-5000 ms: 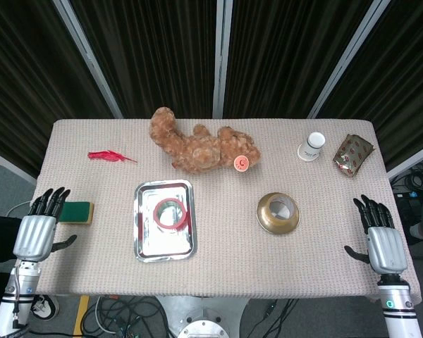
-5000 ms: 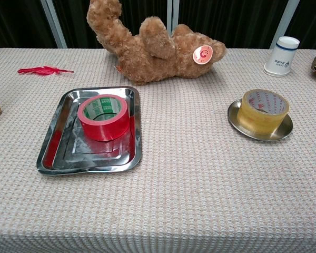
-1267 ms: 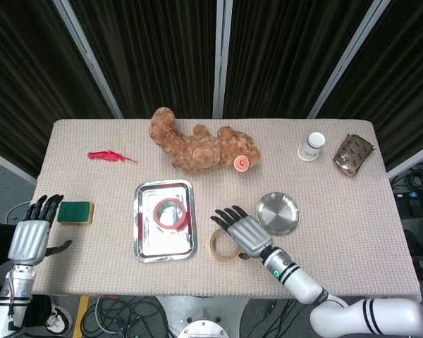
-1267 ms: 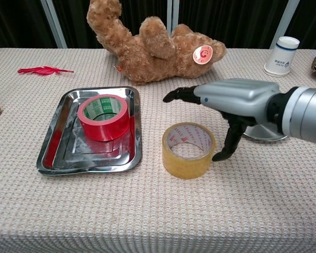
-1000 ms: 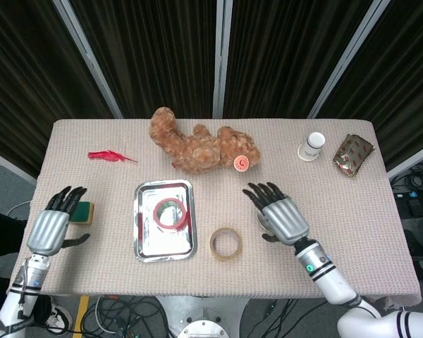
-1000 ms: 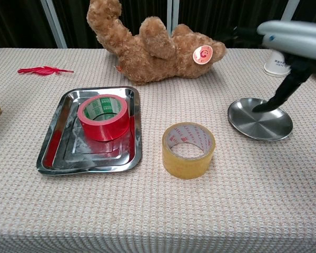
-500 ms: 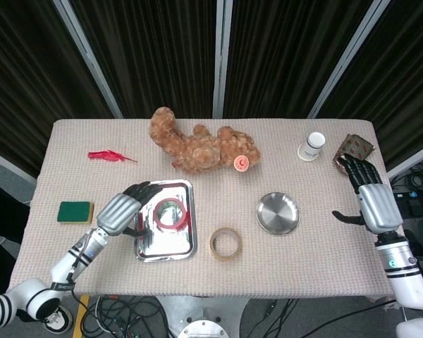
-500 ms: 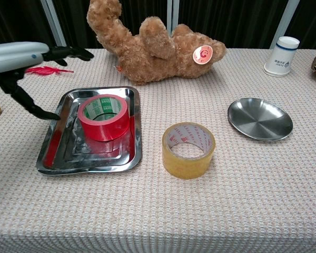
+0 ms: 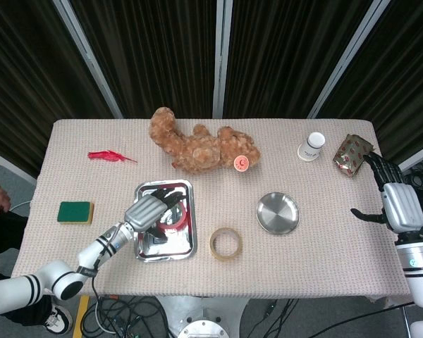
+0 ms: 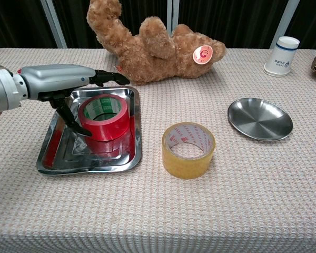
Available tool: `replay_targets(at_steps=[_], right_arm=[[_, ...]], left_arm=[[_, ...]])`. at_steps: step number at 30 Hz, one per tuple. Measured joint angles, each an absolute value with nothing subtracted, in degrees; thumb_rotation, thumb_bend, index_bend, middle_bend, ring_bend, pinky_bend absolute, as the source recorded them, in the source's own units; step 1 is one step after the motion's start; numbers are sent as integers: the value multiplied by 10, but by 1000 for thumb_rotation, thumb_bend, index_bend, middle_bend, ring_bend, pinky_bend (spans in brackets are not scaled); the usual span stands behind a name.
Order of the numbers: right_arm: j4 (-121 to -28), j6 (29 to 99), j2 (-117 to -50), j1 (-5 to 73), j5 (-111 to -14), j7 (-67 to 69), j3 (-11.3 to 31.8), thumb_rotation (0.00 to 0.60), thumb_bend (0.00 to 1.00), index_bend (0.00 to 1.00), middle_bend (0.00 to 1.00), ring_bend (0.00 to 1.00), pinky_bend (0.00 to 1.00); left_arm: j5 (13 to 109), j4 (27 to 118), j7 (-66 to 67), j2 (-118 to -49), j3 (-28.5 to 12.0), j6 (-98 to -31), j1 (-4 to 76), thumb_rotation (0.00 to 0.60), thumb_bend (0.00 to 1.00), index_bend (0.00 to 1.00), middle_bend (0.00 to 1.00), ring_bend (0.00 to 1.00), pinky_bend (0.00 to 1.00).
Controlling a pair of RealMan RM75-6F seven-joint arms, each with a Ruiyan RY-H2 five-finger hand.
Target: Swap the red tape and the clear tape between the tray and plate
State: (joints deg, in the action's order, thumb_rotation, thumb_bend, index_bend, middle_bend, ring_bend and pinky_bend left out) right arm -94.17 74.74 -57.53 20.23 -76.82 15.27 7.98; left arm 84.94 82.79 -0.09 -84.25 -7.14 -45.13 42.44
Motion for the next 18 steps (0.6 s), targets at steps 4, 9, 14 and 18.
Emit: replay_targets(at_steps=[4, 9, 14, 18], right_arm=[[-931, 744, -579, 199, -767, 155, 81, 600, 0, 0, 0, 0, 0], [-915, 733, -589, 197, -758, 154, 84, 600, 0, 0, 0, 0, 0], [-901, 732, -598, 194, -757, 144, 85, 600, 0, 0, 0, 0, 0], [-896, 731, -605, 190, -756, 141, 87, 600, 0, 0, 0, 0, 0]], left_arm=[[840, 822, 3, -841, -67, -422, 441, 600, 96, 51, 67, 0, 136], [819, 821, 11, -837, -61, -400, 458, 600, 110, 67, 107, 6, 149], [806, 815, 24, -845, -62, -408, 462, 600, 141, 127, 156, 57, 196], [797, 805, 34, -853, -64, -417, 465, 600, 175, 154, 209, 148, 310]])
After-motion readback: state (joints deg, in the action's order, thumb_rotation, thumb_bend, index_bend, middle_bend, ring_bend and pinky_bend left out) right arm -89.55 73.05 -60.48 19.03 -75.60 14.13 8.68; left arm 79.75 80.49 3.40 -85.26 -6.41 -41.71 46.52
